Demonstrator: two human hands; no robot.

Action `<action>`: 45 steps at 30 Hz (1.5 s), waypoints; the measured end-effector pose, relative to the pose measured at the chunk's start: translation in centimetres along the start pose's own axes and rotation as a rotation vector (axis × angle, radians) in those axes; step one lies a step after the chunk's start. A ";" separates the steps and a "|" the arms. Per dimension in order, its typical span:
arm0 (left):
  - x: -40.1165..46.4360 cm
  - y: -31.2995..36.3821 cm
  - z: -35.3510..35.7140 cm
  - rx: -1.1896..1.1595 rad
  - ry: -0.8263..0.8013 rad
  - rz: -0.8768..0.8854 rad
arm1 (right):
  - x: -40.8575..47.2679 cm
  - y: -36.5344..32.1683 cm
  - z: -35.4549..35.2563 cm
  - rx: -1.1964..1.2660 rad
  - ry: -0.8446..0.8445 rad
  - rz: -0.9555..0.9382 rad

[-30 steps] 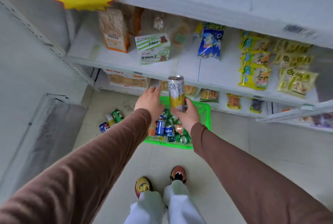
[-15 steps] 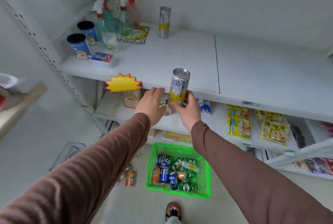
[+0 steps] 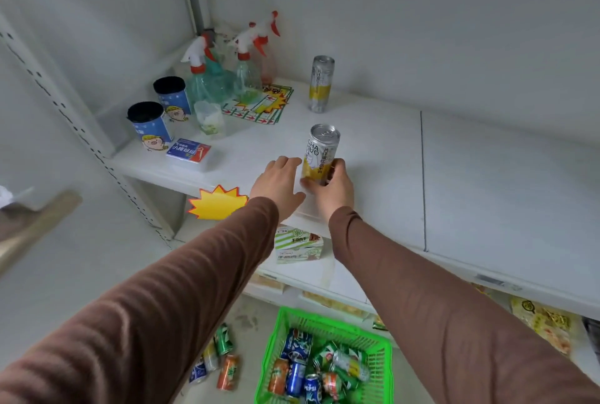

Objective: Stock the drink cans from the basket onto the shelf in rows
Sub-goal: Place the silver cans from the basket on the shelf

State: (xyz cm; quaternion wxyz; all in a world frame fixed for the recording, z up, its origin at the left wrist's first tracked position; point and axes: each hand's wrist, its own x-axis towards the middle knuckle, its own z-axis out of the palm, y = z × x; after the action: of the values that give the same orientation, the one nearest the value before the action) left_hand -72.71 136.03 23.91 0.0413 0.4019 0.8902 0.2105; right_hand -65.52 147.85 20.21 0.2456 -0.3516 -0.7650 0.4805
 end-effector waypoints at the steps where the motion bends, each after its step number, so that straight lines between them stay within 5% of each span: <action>1: 0.9 -0.3 0.0 -0.005 0.000 -0.018 | 1.0 -0.1 0.5 -0.018 -0.007 -0.012; 21: 15.8 -4.8 -0.4 0.016 -0.083 -0.029 | 16.5 -2.3 6.2 -0.133 0.076 0.017; 45: 17.8 -5.6 -0.6 0.013 -0.052 0.019 | 21.2 -2.7 6.6 -0.151 0.062 0.135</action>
State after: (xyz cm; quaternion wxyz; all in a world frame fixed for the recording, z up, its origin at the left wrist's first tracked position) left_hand -88.70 145.56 23.88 0.0596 0.4159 0.8863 0.1946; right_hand -84.43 159.74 20.76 0.2093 -0.4346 -0.7654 0.4259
